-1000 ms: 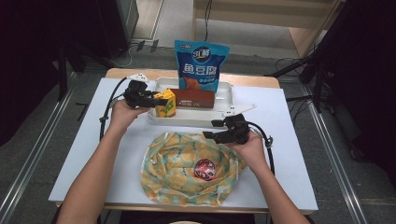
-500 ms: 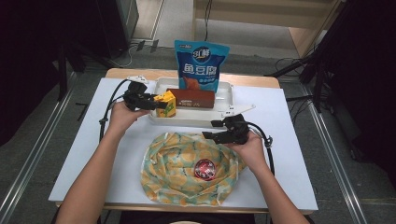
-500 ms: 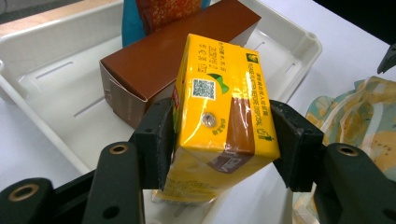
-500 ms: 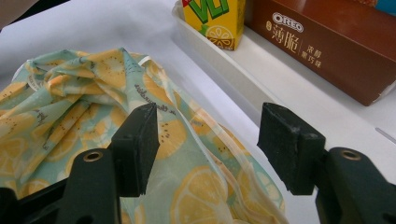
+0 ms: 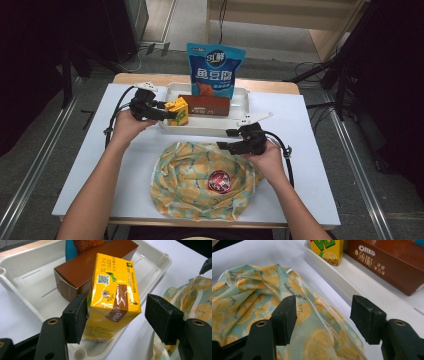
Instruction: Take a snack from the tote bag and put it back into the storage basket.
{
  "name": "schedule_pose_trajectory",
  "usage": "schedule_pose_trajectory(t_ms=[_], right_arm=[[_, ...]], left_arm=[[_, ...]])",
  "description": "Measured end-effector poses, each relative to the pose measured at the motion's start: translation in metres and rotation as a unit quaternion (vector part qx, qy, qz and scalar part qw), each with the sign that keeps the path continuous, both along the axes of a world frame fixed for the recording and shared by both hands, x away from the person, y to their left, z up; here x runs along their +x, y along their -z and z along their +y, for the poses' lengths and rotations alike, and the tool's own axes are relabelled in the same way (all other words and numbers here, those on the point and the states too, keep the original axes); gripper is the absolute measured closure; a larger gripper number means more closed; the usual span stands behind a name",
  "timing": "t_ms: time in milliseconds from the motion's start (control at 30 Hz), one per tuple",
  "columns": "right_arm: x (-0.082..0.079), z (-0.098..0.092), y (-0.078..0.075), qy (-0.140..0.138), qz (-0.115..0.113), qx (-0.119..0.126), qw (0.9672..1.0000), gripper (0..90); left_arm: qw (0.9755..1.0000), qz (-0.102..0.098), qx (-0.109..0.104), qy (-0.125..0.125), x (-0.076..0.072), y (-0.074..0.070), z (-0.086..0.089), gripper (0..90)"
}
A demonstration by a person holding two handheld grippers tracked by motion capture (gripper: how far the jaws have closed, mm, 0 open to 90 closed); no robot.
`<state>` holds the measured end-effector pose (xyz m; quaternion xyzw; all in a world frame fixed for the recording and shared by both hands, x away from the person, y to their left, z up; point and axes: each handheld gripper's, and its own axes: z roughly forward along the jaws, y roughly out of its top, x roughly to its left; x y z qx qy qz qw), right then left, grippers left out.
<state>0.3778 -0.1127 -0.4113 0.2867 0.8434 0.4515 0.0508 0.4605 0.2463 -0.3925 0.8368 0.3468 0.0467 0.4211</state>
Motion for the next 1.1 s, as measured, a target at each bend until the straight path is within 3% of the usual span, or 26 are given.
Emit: schedule_pose_trajectory(t_ms=[133, 233, 600, 733, 833, 1100], right_arm=[[0.000, 0.000, 0.000, -0.001, 0.001, 0.000, 1.0000, 38.6], [0.001, -0.001, 0.000, -0.001, 0.001, 0.001, 1.0000, 38.6], [0.005, 0.000, 0.000, -0.004, -0.003, 0.004, 1.0000, 38.6], [0.006, 0.004, 0.001, -0.008, -0.001, 0.000, 1.0000, 38.8], [0.007, 0.007, 0.001, -0.014, -0.003, -0.001, 0.9999, 38.8], [0.009, 0.013, 0.001, -0.023, -0.001, 0.003, 0.9997, 38.8]], left_arm=[[1.0000, 0.003, -0.002, -0.005, -0.003, -0.001, 0.004, 35.2], [0.9997, 0.011, -0.019, -0.010, -0.005, -0.004, 0.009, 35.3], [0.9994, 0.016, -0.028, -0.011, -0.020, -0.006, 0.023, 38.2], [0.9993, 0.023, -0.027, -0.009, -0.026, -0.005, 0.026, 45.0], [0.9982, 0.036, -0.046, -0.011, -0.029, -0.006, 0.028, 48.3], [0.9995, 0.012, -0.030, -0.009, -0.037, -0.006, 0.020, 69.7]])
